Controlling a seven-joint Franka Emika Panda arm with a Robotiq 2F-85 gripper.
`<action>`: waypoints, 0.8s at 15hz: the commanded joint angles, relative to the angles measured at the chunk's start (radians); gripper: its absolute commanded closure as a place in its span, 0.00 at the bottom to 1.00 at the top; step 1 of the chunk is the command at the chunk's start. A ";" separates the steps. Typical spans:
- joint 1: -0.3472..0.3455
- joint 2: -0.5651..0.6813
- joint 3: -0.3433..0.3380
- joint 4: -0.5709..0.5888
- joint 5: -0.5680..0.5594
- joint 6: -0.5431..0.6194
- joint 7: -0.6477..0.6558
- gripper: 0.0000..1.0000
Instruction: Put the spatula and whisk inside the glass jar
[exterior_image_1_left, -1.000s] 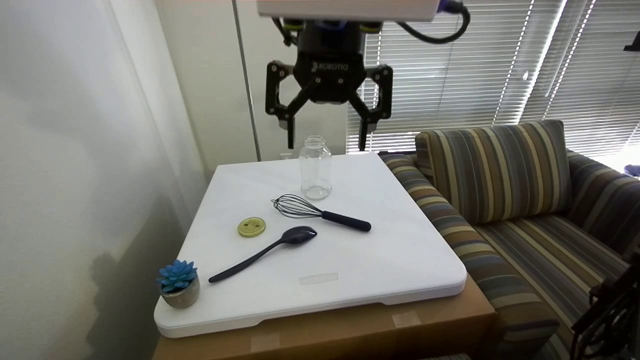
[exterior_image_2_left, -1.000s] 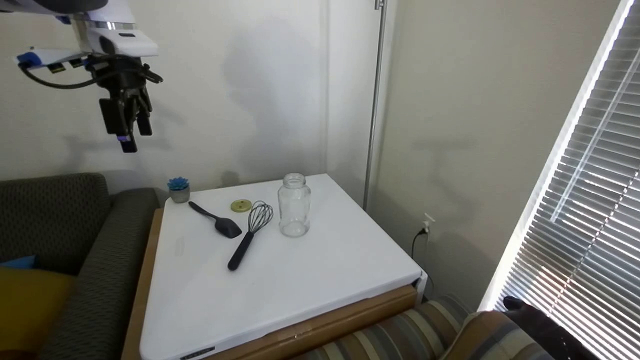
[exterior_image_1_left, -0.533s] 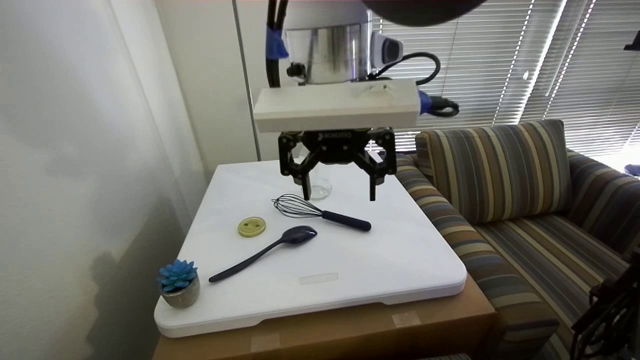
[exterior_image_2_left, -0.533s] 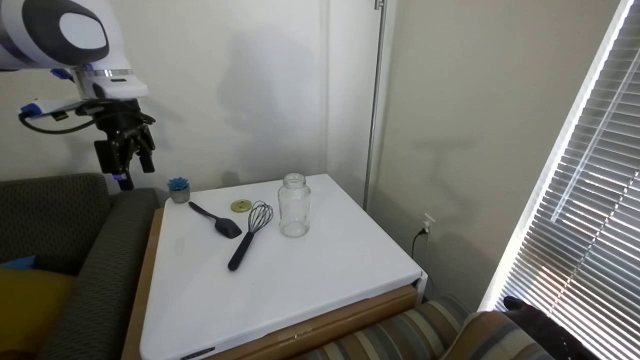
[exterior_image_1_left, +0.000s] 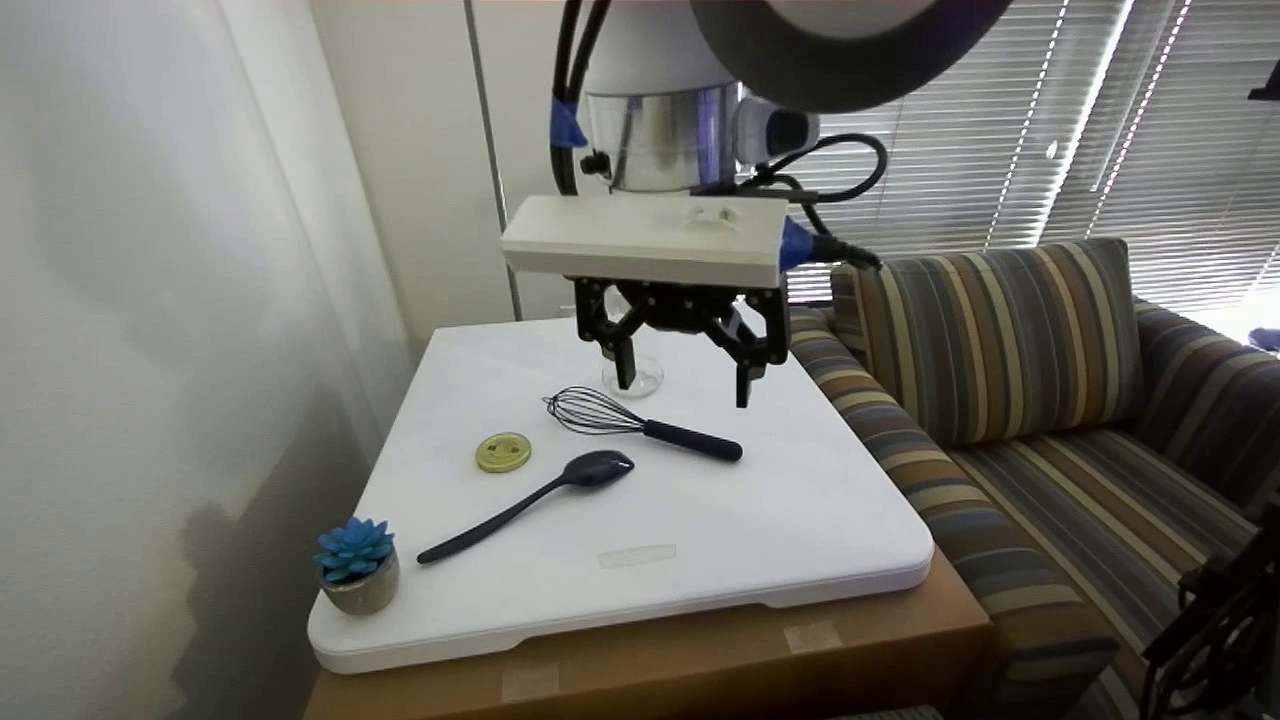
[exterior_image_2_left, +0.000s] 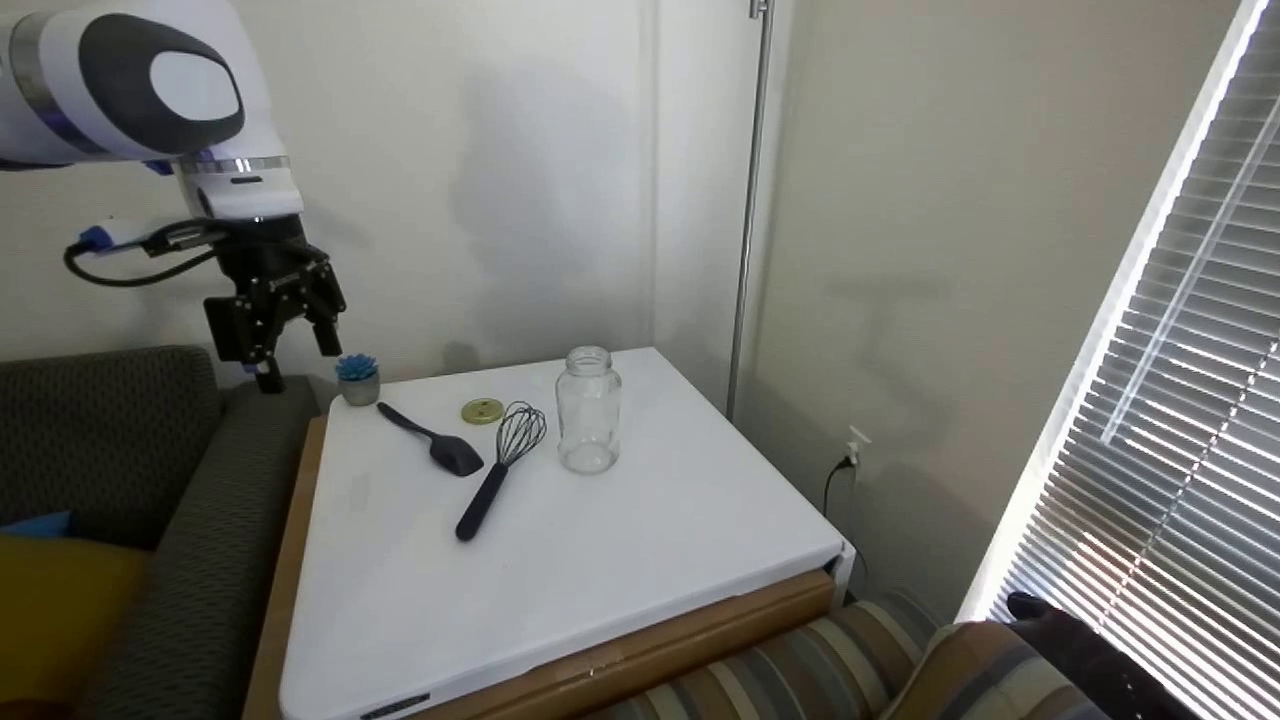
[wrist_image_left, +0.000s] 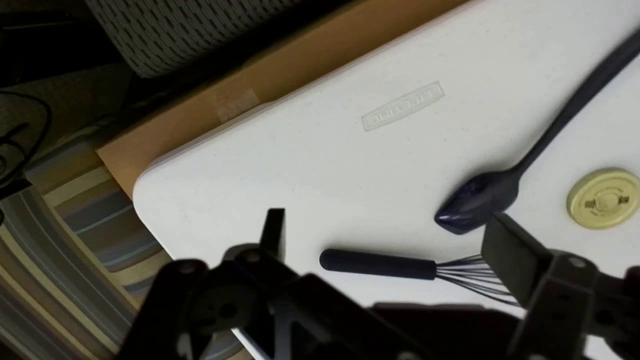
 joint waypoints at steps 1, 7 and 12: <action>0.066 -0.009 -0.068 0.007 -0.124 0.050 0.241 0.00; 0.128 0.107 -0.118 0.080 -0.296 0.057 0.732 0.00; 0.107 0.143 -0.085 0.076 -0.261 0.040 0.741 0.00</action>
